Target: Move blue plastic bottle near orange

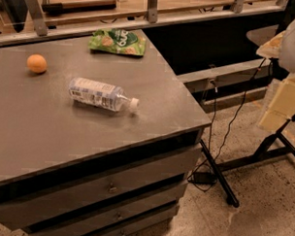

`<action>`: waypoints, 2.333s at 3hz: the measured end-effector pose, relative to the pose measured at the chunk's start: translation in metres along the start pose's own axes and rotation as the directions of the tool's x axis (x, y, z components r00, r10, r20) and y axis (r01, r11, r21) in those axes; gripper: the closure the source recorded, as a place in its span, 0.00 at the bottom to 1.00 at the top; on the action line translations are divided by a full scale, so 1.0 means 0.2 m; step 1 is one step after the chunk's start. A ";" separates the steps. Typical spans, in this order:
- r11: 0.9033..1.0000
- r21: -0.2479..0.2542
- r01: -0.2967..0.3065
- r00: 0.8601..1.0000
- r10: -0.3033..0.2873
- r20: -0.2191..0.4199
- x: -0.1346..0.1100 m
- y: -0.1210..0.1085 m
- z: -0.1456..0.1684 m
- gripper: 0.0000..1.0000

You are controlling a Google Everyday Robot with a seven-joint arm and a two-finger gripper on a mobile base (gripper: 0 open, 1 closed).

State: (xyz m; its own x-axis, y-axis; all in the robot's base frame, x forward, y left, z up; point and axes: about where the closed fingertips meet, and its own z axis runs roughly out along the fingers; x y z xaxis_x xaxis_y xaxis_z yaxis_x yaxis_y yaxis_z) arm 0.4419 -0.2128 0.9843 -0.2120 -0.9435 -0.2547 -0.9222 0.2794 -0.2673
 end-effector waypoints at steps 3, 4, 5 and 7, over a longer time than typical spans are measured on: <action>0.993 0.011 -0.118 0.843 0.094 0.530 -0.18 -0.09 0.18 0.00; 0.993 -0.021 -0.120 0.783 0.108 0.613 -0.31 -0.07 0.12 0.00; 0.993 -0.021 -0.120 0.784 0.107 0.611 -0.31 -0.07 0.12 0.00; 0.990 -0.072 -0.119 0.758 0.137 0.638 -0.56 -0.02 0.43 0.00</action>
Offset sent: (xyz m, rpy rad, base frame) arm 0.0309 0.0743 0.0038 0.9520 -0.2144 0.0562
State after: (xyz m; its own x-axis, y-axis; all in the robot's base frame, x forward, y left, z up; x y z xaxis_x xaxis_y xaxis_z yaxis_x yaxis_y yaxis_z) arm 0.4965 -0.0936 0.9340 -0.0810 -0.5631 -0.8224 -0.9112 0.3762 -0.1678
